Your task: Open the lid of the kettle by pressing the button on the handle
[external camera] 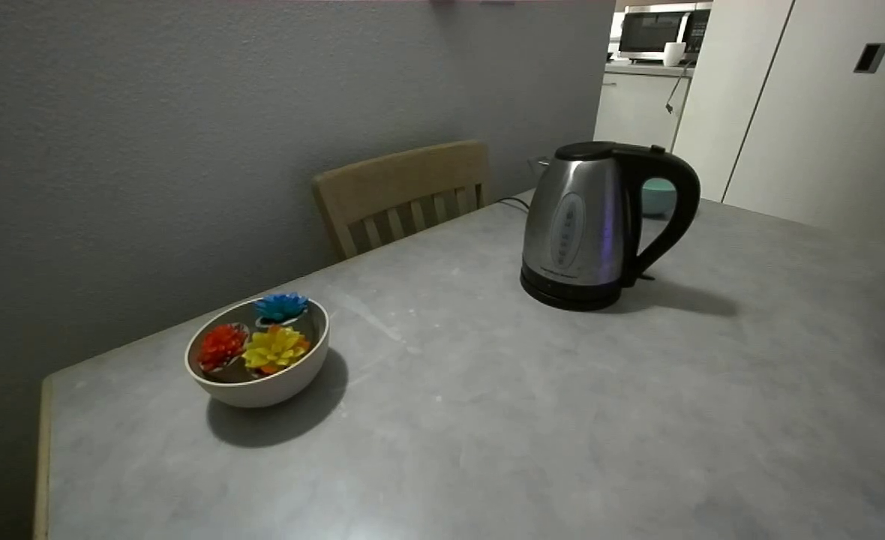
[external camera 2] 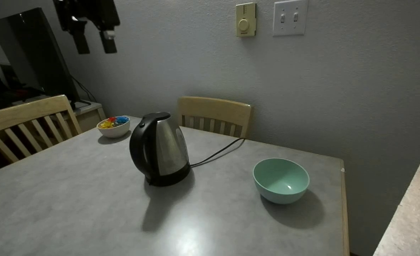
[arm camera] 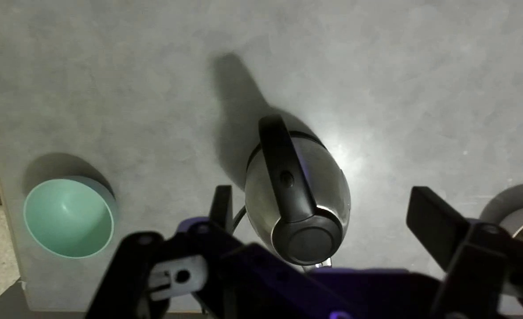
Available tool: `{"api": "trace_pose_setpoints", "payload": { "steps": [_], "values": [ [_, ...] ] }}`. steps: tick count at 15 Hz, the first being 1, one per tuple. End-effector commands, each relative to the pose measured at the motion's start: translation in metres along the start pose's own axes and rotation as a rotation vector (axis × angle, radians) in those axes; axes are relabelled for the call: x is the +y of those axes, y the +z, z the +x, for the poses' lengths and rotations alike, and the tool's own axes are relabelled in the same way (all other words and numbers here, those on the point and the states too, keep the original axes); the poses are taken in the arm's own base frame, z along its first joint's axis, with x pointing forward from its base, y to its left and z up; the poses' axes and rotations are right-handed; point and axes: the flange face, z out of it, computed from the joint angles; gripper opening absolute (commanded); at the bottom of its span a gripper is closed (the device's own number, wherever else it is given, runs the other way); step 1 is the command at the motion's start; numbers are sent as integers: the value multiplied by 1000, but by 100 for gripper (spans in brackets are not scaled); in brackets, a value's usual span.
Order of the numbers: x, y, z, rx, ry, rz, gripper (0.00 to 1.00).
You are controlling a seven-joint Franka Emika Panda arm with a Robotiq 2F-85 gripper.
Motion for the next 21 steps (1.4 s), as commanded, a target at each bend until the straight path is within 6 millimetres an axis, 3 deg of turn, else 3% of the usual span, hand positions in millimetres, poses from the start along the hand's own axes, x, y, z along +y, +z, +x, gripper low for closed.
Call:
{"api": "trace_pose_setpoints", "payload": {
  "steps": [1, 2, 3, 8, 9, 10, 17, 20, 21],
  "values": [
    [8, 13, 48, -39, -82, 9, 100],
    [8, 16, 54, -60, -104, 18, 100],
    [3, 18, 38, -30, -61, 1, 100],
    [3, 23, 56, -36, -78, 33, 100],
    [5, 26, 58, -34, -64, 55, 75],
    [7, 30, 59, -41, -48, 78, 73],
    [29, 48, 66, -29, 96, 71, 24],
    [38, 69, 74, -25, 178, 82, 2],
    [41, 78, 77, -28, 192, 76, 1]
  ]
}}
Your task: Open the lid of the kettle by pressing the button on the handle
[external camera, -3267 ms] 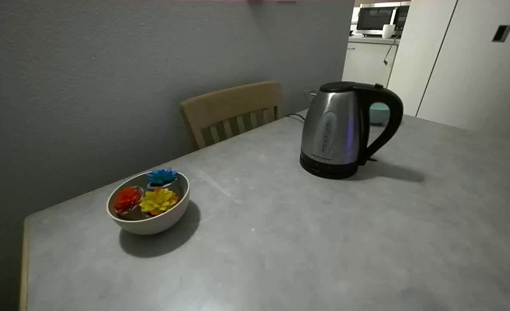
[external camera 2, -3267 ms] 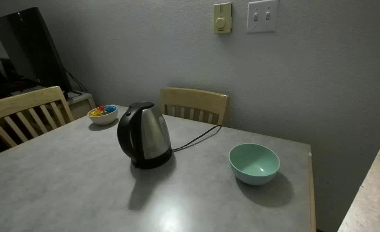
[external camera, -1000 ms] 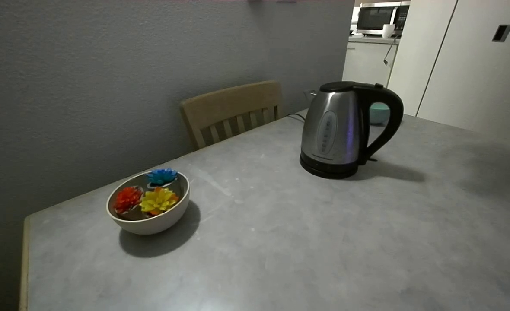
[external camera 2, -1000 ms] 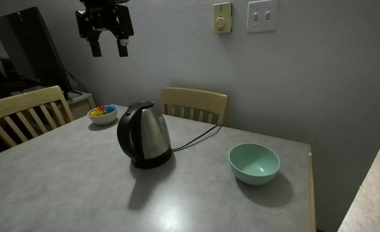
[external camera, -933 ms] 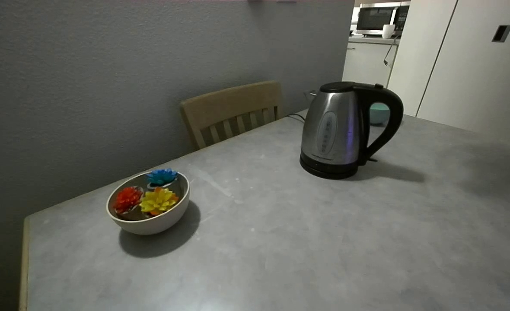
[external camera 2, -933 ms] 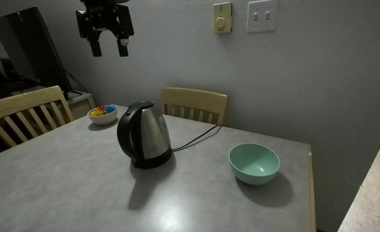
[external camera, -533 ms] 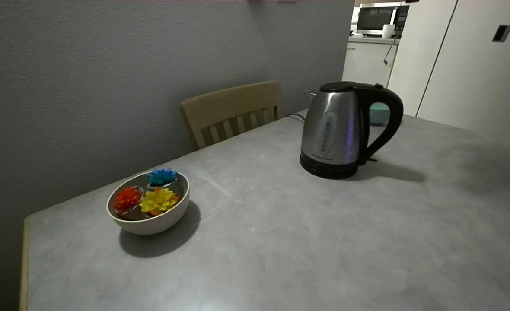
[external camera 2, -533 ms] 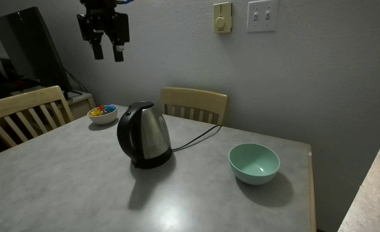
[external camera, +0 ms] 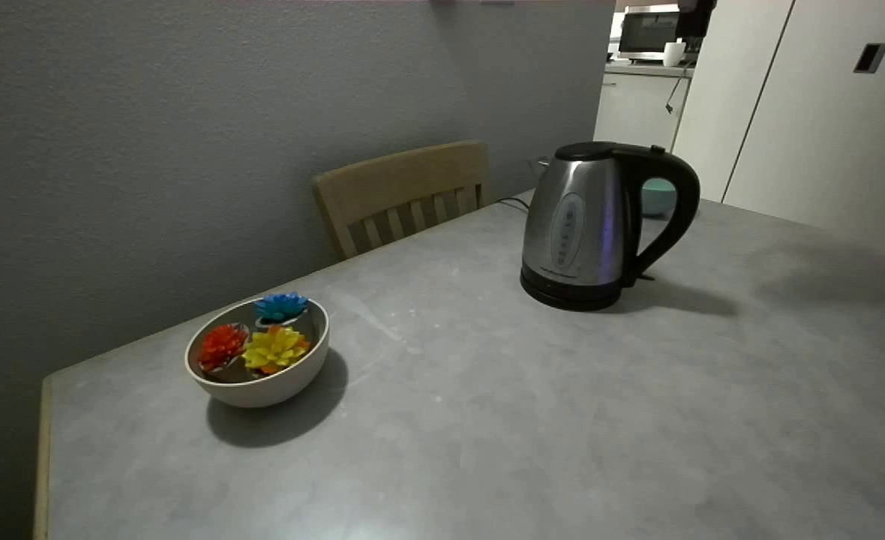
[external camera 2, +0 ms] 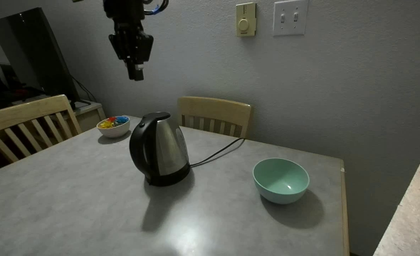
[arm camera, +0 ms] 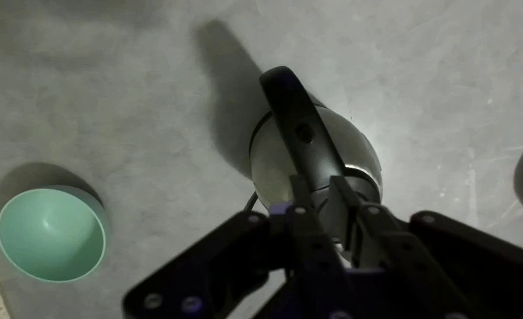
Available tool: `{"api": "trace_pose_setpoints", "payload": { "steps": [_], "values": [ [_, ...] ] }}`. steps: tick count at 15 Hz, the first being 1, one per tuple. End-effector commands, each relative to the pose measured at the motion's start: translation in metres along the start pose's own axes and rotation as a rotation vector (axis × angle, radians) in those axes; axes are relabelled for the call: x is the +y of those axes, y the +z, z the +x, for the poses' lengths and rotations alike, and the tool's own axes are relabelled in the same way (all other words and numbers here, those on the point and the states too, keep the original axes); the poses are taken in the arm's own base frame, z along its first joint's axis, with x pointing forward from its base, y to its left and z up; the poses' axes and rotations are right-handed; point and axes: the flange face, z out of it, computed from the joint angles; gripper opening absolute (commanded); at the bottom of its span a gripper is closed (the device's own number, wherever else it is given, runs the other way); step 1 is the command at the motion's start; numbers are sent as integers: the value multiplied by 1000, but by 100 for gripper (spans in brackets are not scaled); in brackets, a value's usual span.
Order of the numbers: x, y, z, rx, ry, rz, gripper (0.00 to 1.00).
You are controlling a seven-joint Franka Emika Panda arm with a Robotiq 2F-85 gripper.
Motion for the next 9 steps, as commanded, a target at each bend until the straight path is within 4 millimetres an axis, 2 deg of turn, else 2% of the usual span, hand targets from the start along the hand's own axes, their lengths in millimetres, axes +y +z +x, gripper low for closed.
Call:
{"api": "trace_pose_setpoints", "payload": {
  "steps": [1, 5, 9],
  "values": [
    [14, 32, 13, -4, 79, 13, 0],
    [21, 68, 20, -62, 94, 4, 0],
    [19, 88, 20, -110, 84, 29, 0]
  ]
}}
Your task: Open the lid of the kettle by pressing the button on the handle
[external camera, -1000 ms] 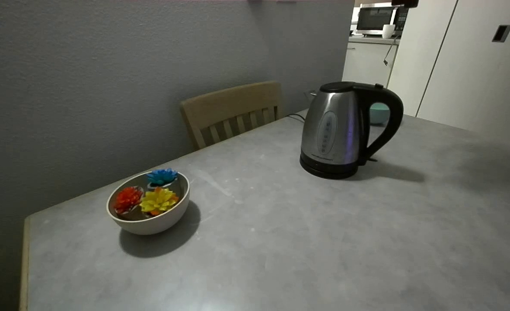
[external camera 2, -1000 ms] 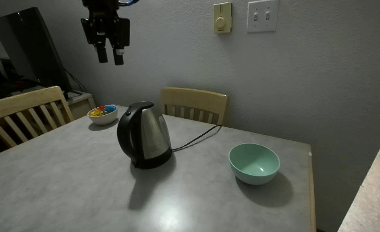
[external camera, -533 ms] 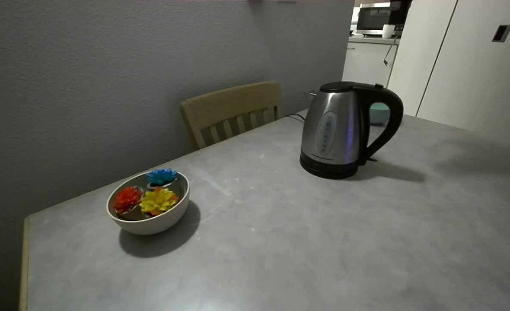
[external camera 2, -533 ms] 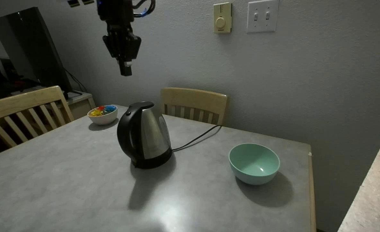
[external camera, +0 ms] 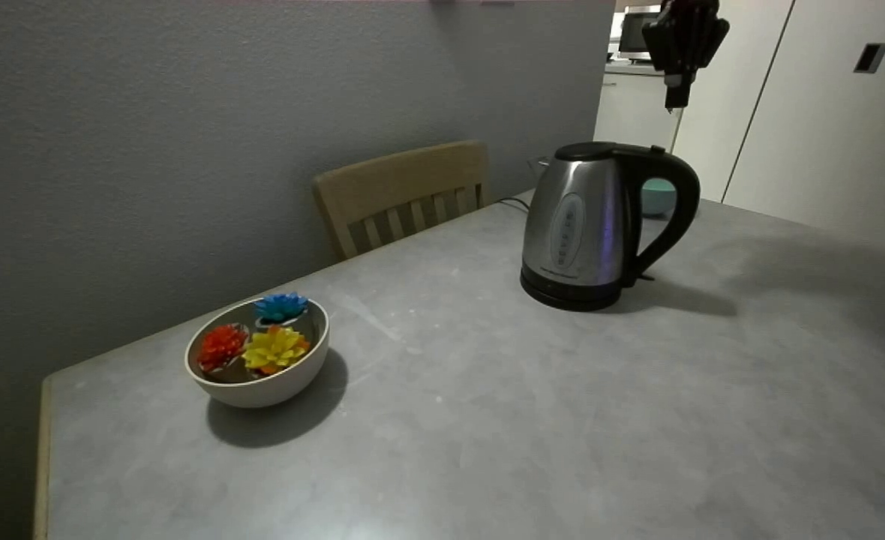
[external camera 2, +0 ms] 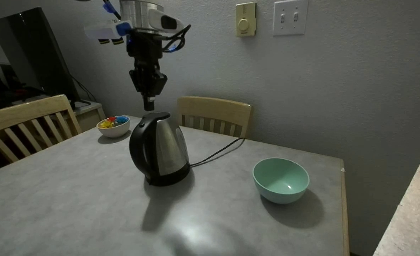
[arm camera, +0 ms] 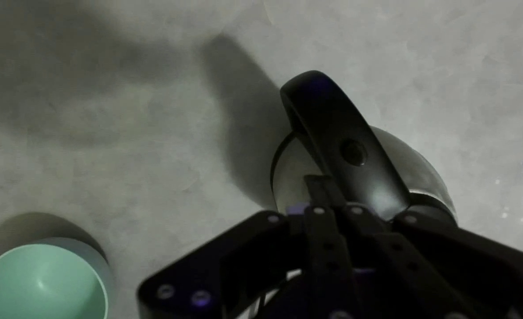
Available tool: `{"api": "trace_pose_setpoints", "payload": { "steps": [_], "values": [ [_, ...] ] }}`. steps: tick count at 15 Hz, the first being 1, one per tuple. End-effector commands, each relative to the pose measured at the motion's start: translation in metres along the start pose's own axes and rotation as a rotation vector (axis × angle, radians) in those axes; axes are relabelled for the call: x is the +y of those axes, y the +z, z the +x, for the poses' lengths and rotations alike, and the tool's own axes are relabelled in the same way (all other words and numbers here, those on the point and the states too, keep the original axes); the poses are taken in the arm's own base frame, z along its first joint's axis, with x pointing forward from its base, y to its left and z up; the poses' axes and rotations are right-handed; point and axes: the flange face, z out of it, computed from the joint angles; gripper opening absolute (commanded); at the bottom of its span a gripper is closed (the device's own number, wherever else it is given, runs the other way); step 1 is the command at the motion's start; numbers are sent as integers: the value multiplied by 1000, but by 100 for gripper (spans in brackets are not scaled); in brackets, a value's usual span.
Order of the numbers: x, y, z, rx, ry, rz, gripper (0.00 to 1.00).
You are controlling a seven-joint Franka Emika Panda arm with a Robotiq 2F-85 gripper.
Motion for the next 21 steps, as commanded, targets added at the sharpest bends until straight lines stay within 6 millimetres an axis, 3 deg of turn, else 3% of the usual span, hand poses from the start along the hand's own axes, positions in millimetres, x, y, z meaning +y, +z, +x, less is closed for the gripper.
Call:
{"api": "trace_pose_setpoints", "payload": {
  "steps": [1, 10, 18, 21],
  "values": [
    [-1, 13, -3, -34, -2, 47, 0],
    [-12, 34, -15, -115, -2, 127, 0],
    [-30, 79, -5, -248, -29, 76, 0],
    [-37, 80, -10, -262, -53, 58, 0]
  ]
}}
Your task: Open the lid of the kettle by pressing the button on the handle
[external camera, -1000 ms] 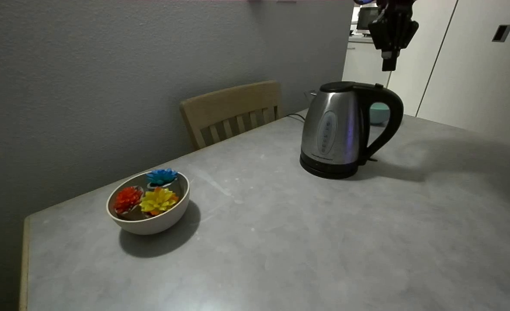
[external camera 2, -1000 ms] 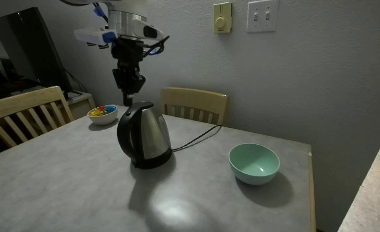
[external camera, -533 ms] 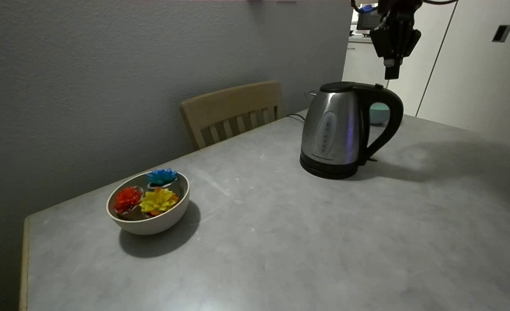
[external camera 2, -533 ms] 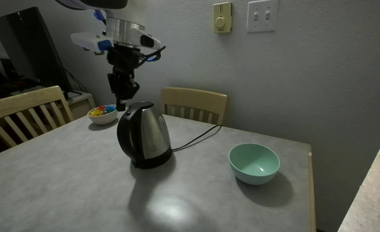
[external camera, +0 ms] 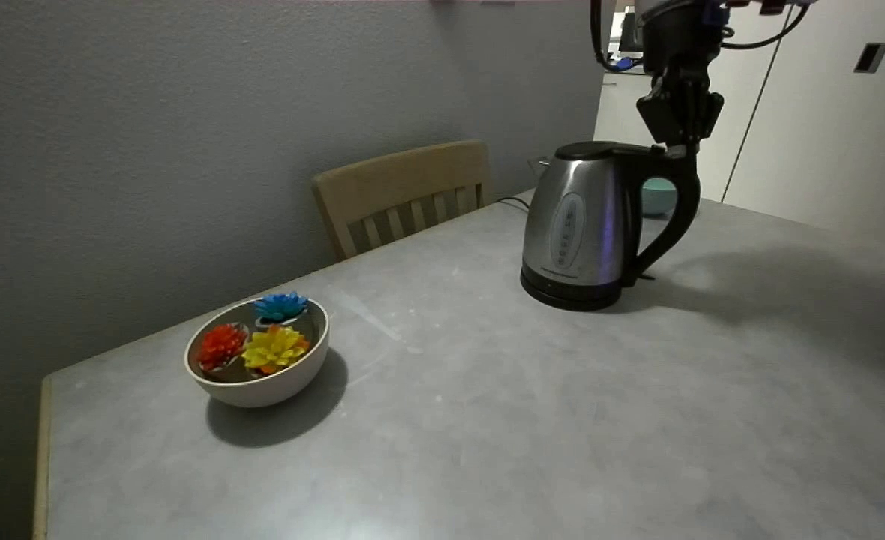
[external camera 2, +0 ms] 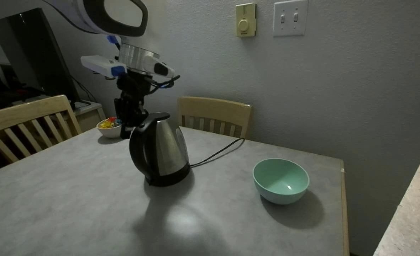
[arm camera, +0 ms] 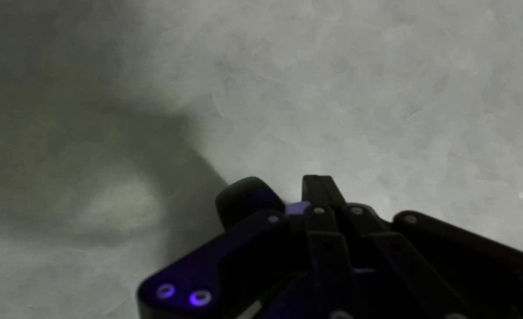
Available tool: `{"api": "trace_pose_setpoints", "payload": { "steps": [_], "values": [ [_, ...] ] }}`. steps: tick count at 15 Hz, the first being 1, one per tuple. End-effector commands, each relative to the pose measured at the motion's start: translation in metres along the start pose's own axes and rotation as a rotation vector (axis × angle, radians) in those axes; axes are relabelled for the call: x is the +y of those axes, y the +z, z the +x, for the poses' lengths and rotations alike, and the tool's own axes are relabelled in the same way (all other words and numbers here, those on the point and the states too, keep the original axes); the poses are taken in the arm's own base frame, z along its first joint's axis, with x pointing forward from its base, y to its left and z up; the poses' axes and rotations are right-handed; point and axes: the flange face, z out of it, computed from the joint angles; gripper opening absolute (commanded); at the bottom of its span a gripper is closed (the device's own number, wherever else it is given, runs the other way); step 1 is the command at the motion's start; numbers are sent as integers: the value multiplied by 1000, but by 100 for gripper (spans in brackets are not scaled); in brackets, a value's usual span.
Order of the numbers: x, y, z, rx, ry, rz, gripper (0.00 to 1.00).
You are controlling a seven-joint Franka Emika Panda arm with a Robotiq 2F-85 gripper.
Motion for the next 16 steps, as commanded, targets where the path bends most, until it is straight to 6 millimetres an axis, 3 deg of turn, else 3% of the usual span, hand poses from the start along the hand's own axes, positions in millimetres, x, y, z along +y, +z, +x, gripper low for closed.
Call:
{"api": "trace_pose_setpoints", "payload": {
  "steps": [1, 6, 10, 16],
  "values": [
    [-7, -7, -5, -7, -37, -44, 0],
    [-11, -42, -22, 93, -91, -93, 0],
    [-8, -63, -19, 186, -116, -90, 0],
    [0, -63, -1, 261, -139, -89, 0]
  ]
}}
